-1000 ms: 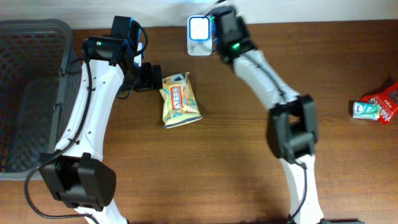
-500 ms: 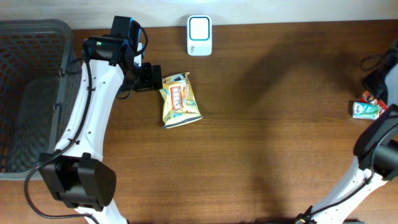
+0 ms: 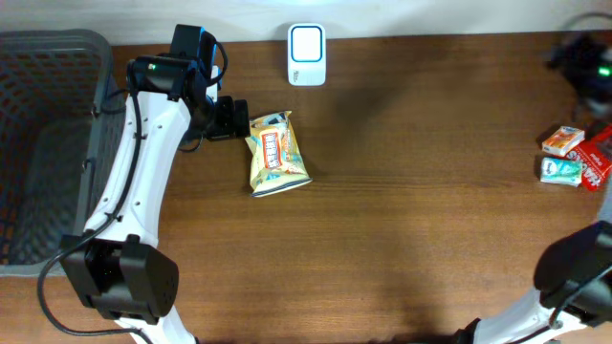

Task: Scan the item barcode
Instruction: 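Reach the right gripper to the yellow snack bag and grasp it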

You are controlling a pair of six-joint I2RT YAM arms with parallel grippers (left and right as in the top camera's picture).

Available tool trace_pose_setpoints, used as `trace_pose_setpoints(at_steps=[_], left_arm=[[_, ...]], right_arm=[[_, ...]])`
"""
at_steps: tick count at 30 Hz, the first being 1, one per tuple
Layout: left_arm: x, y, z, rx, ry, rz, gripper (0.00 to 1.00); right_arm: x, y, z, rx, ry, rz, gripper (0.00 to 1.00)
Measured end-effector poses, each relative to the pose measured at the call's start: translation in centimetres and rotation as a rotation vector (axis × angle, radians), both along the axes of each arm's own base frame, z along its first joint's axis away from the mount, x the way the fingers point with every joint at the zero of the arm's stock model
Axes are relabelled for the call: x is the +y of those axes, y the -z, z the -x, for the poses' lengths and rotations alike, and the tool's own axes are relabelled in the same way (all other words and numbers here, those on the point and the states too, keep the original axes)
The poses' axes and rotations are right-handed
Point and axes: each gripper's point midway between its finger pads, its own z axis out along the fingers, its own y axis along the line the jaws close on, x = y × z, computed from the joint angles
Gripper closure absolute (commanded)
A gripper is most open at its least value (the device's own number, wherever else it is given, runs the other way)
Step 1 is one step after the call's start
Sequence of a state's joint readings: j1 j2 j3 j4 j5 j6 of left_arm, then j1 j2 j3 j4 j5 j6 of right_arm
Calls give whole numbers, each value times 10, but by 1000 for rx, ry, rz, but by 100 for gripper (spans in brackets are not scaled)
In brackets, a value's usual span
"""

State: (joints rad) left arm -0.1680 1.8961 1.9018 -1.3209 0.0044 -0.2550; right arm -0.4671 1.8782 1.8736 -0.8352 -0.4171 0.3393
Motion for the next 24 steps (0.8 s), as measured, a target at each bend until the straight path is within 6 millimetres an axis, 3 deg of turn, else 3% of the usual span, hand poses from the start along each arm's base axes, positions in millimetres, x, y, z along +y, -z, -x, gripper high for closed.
trace_pose_setpoints(at_steps=[1, 2, 5, 6, 7, 9, 11, 13, 16, 22, 24], left_arm=[[0, 0, 0, 0, 0, 0, 1], [0, 0, 0, 0, 0, 0, 1], [0, 0, 0, 0, 0, 0, 1], [0, 0, 0, 0, 0, 0, 1], [0, 0, 0, 0, 0, 0, 1], [0, 0, 0, 0, 0, 0, 1], [0, 0, 0, 0, 0, 0, 1], [0, 0, 0, 0, 0, 0, 1], [0, 0, 0, 0, 0, 0, 1], [0, 0, 0, 0, 0, 0, 1], [0, 0, 0, 0, 0, 0, 1]], right_arm=[[32, 2, -3, 6, -100, -41, 1], [104, 17, -4, 42, -327, -82, 1], [199, 42, -1, 79, -604, -93, 1], [230, 52, 1, 86, -685, -89, 6], [280, 73, 7, 110, -805, -84, 38], [329, 96, 17, 150, -913, -76, 73], [366, 114, 24, 184, -965, -85, 91], [403, 131, 34, 231, -982, -119, 95], [439, 146, 47, 297, -962, -160, 96], [483, 189, 78, 448, -902, -123, 96], [486, 201, 81, 479, -855, -87, 96]])
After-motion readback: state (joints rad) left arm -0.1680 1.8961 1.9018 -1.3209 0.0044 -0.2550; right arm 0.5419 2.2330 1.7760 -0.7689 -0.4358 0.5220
